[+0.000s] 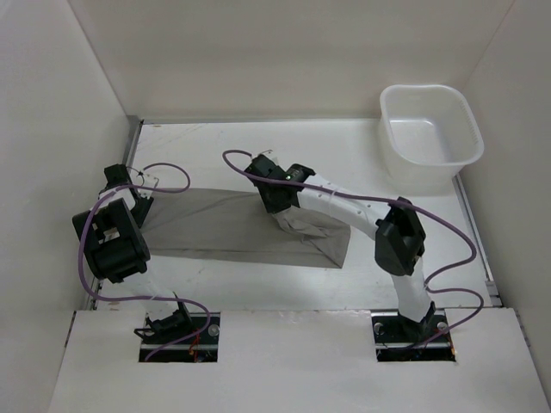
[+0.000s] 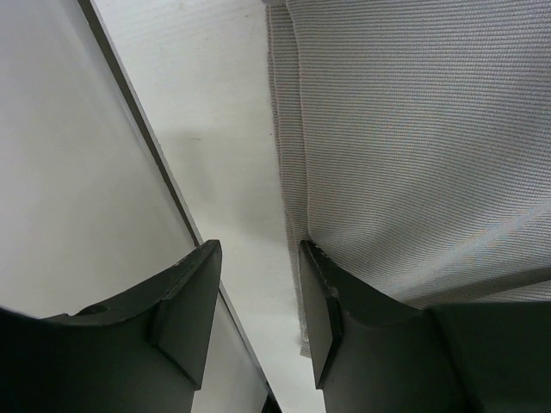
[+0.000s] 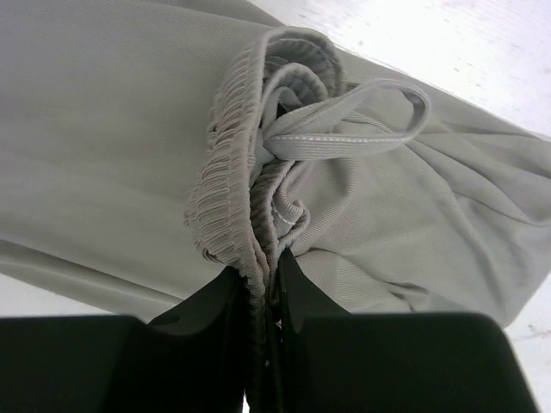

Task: Fold and stack the trousers
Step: Fold the trousers

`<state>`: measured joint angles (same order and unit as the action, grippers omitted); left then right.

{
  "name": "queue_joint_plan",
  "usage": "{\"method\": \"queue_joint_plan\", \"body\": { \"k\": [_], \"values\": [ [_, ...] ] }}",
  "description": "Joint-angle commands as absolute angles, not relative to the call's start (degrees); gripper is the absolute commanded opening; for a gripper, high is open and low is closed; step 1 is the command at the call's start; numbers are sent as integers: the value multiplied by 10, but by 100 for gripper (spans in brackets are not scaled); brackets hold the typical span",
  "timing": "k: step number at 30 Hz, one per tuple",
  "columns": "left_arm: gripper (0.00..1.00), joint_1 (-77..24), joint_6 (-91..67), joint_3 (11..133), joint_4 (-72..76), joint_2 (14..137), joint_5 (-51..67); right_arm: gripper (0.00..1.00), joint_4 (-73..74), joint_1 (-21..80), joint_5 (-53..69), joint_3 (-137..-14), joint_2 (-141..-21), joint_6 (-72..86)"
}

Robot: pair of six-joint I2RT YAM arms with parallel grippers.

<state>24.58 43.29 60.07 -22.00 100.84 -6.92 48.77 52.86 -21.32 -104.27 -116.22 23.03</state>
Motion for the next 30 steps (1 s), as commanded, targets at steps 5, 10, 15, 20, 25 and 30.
{"method": "queue_joint_plan", "body": {
  "k": [5, 10, 15, 20, 25, 30],
  "values": [
    [42, 243, 432, 608, -221, 996, -63, 40, 420, 536, -129, -1111, -1199, 222],
    [46, 243, 432, 625, -225, 977, -69, 60, 302, 559, 3, -1059, -1149, 164],
    [48, 239, 428, 668, -255, 953, -66, 62, 225, 557, 28, -944, -1049, 166],
    [51, 193, 401, 738, -303, 872, -16, 59, 246, 499, -75, -769, -929, 258],
    [53, 47, 331, 811, -436, 834, 146, 55, 262, 450, -137, -594, -852, 358],
    [51, -116, 240, 763, -447, 868, 286, 59, 251, 440, -140, -525, -840, 388]
  ]
}}
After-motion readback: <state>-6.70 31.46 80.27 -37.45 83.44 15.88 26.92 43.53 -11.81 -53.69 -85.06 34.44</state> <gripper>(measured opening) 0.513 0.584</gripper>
